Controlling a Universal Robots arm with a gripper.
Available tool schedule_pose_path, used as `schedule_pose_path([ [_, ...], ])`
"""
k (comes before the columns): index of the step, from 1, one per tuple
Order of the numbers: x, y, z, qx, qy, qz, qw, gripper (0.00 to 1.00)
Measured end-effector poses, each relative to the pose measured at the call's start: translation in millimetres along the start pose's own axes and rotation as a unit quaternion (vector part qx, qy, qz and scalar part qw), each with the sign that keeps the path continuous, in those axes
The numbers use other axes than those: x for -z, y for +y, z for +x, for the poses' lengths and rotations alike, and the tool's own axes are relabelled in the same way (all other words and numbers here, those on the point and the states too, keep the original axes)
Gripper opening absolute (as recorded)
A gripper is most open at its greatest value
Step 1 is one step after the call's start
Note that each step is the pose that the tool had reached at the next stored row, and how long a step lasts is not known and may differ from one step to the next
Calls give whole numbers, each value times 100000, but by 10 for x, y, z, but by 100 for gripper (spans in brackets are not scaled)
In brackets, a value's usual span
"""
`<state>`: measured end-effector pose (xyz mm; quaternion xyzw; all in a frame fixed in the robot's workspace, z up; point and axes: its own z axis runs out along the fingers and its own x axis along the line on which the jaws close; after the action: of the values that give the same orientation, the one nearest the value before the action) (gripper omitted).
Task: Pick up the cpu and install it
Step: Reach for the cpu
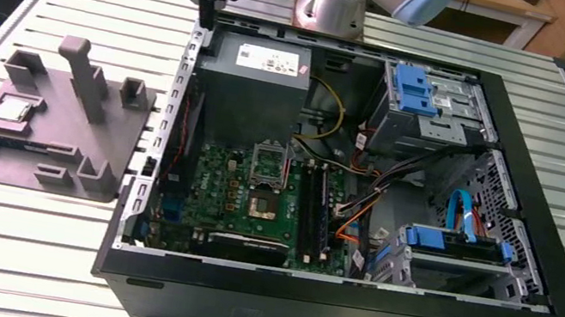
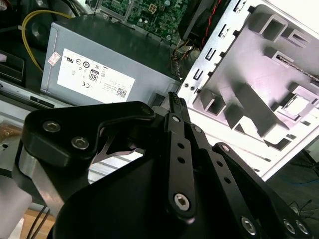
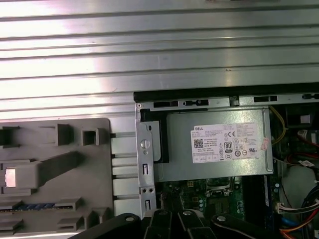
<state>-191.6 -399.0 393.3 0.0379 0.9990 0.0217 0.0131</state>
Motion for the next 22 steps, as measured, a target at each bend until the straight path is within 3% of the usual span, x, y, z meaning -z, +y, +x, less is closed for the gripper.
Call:
schedule_pose_path([
  [22,3,-8,112,-2,2,2,100000,10],
])
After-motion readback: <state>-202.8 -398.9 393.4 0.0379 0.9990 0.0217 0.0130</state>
